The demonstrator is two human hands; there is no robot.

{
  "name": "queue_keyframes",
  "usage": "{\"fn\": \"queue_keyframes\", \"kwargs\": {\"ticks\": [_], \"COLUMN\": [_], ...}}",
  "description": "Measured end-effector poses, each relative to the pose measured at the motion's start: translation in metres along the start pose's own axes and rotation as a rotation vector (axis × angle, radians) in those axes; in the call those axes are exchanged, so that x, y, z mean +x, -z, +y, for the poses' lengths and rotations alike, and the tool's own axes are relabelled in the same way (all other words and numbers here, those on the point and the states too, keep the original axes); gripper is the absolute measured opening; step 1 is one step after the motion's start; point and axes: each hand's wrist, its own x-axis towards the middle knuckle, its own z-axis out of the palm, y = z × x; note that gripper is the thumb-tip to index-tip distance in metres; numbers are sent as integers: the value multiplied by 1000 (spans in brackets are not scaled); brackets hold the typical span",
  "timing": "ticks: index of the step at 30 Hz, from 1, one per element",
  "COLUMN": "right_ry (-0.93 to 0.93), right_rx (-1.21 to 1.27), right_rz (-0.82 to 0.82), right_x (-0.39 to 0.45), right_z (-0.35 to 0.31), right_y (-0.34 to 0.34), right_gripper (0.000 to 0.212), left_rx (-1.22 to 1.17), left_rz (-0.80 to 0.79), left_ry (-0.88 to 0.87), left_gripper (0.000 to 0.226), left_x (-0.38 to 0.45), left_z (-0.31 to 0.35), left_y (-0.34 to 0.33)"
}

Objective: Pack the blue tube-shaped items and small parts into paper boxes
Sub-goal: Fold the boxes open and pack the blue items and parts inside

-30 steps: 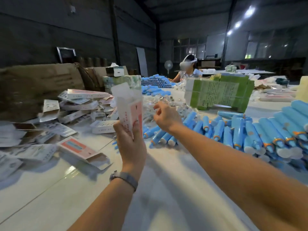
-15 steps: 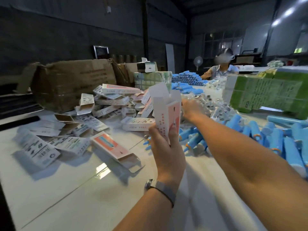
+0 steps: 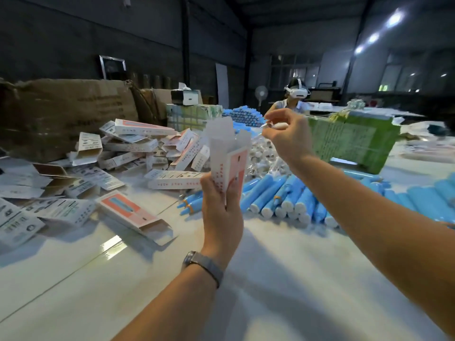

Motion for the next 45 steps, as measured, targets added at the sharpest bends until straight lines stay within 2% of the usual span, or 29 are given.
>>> {"fn": "queue_keyframes", "kwargs": {"ticks": [4,7,12,15,18,22,25,27,32,37,39,42,45], "right_ry": [66,96,191,262,300,447,590,652,797,746,713,634,309], "right_rx": [160,240,322,207,66,-98,-279,-394,-577,-696,-667,-489,-175], "right_rz": [97,161,194,108,-15,4,21,9,-161,-194,-200,-86,-111], "right_x": [-39,-68,-114,-134,-141,-141,-141,-141,-148,-148,-148,-148,-146], "right_z": [-54,-84,-111,-106,-95,-82,-72,-66,-61,-61,-57,-49,-45], "right_y": [71,118,162,166,161,156,157,158,154,154,153,152,151], "right_gripper": [27,21,20,26,33,50,40,33,23,34,40,48,53], "left_rx": [-93,-152,-218,-219,-199,-143,-111,-100,-102,-146,-185,-208,-220], "left_rz": [-148,-288,-493,-589,-614,-584,-575,-571,-557,-567,-573,-598,-627], "left_ry": [-15,-27,-2,1,-6,-37,-58,-50,-6,64,103,102,85], "left_gripper": [15,13,11,12,10,23,29,21,15,11,11,16,22], "left_x": [-16,-34,-59,-67,-68,-69,-72,-73,-73,-70,-69,-69,-67], "left_z": [13,26,40,44,44,44,45,44,46,44,43,42,42], "left_y": [-13,-23,-37,-38,-39,-38,-39,-40,-39,-37,-37,-38,-37]}}
